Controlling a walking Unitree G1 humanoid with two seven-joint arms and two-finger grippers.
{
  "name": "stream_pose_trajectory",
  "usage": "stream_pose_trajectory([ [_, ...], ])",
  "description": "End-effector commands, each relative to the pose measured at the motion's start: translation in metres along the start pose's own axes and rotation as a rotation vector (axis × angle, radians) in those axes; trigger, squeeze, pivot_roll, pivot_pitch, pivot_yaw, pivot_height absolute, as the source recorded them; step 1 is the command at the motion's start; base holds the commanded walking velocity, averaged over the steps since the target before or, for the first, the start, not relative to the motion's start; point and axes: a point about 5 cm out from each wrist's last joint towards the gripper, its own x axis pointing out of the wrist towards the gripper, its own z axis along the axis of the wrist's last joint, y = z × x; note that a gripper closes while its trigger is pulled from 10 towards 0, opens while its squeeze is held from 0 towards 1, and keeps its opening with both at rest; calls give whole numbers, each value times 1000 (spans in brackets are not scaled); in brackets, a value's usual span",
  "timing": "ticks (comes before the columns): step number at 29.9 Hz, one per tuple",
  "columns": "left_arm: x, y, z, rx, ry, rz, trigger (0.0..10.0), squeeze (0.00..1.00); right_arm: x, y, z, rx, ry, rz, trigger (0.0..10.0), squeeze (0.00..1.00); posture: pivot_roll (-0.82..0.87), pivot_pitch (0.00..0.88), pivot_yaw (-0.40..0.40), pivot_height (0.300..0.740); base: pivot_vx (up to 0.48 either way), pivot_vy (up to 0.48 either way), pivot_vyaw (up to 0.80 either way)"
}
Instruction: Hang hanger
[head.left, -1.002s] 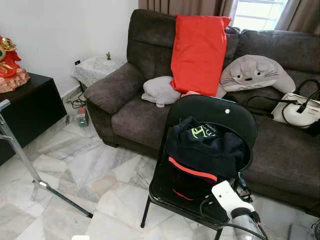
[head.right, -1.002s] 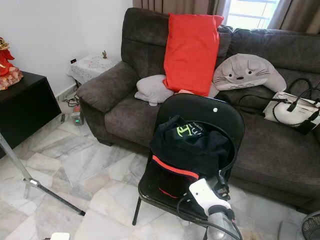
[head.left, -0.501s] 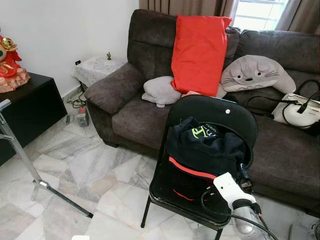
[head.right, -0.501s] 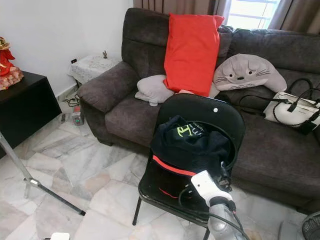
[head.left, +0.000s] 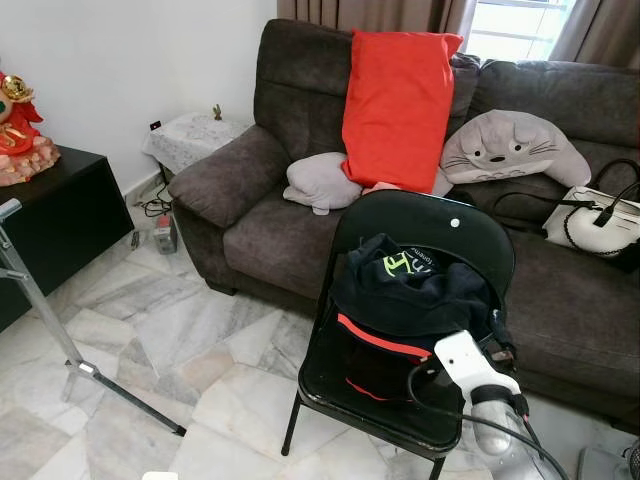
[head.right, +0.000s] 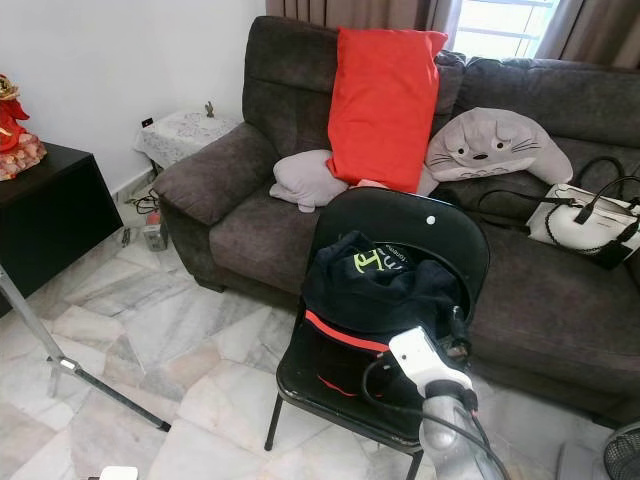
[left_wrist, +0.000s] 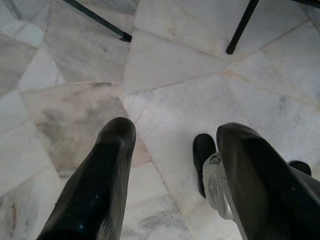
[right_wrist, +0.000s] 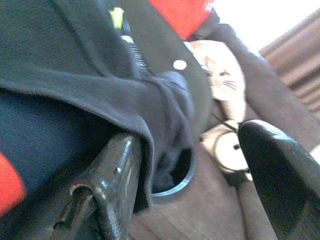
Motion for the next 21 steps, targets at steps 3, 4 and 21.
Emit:
stream_pose_trajectory([
  [3,-1,0,-5,7,27,-5,10000,0,7,-4,5,-29,-21,-10,10000,0,54,4,1,740,0,0,0],
  [4,-1,0,-5,6,27,-5,10000,0,12,-7,8,-34,-23,-24,10000,0,52,6,2,740,0,0,0],
  [21,-2,3,-8,12,43,-11,10000,0,27,-3,11,66,90,40,10000,0,53,16,10,740,0,0,0],
])
